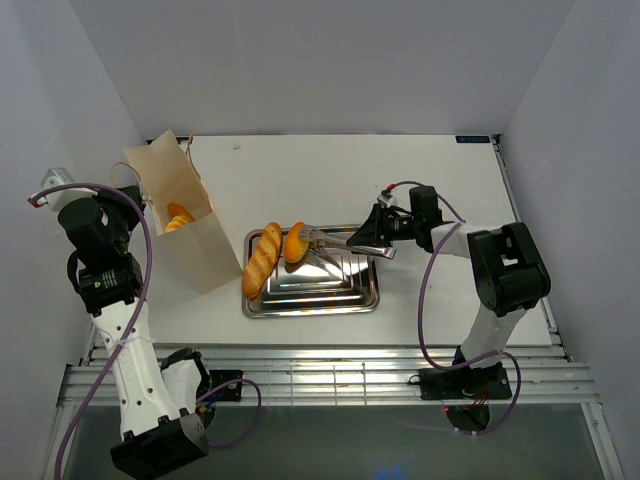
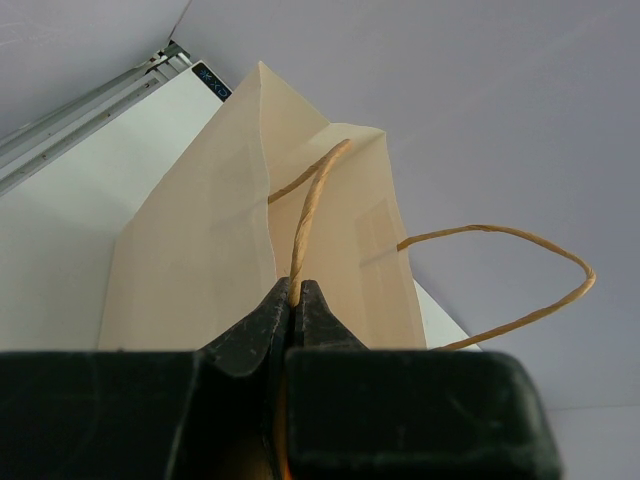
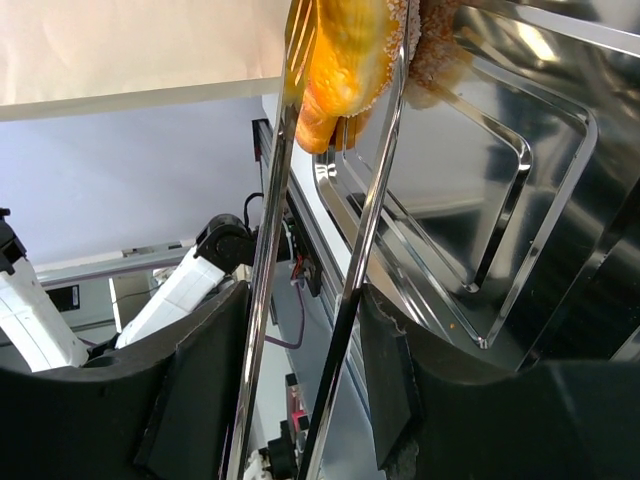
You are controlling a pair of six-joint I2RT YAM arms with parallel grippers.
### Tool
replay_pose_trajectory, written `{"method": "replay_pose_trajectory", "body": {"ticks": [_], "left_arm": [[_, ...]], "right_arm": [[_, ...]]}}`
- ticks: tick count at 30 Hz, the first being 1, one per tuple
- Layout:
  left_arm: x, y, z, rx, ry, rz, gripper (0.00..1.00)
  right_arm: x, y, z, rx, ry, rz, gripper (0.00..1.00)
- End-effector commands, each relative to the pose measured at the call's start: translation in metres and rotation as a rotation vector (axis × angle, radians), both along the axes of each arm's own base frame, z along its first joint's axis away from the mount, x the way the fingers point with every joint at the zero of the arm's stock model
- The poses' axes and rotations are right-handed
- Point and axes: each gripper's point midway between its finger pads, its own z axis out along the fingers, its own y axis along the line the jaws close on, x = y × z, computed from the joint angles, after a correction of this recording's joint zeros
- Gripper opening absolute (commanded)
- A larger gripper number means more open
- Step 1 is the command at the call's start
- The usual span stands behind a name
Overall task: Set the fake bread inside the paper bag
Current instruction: Pick up the fake bread from the plate.
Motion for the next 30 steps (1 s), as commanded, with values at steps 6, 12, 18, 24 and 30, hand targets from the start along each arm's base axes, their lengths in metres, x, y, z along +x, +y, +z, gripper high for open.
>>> {"method": "replay_pose_trajectory", "body": {"ticks": [6, 12, 18, 24, 30], "left_arm": [[-0.003, -0.003, 0.004, 0.011, -0.014, -0.01, 0.0], [-0.002, -0.003, 0.001, 0.007, -0.01, -0.013, 0.0], [-0.003, -0.003, 0.001, 0.006, -0.011, -0.013, 0.0], [-0.002, -0.004, 0.002, 0.006, -0.012, -0.016, 0.0], [-0.002, -0.004, 0.003, 0.005, -0.014, -0.019, 0.0]], "right_arm": [[0.01, 0.003, 0.005, 0.022, -0.032, 0.02, 0.54], [0.01, 0.003, -0.003, 0.007, -0.033, 0.026, 0.54], [0.008, 0.009, -0.001, 0.025, -0.037, 0.049, 0.5], [0.006, 0.011, 0.007, 0.066, -0.039, 0.053, 0.31], [0.005, 0.011, 0.011, 0.069, -0.036, 0.05, 0.12]]}}
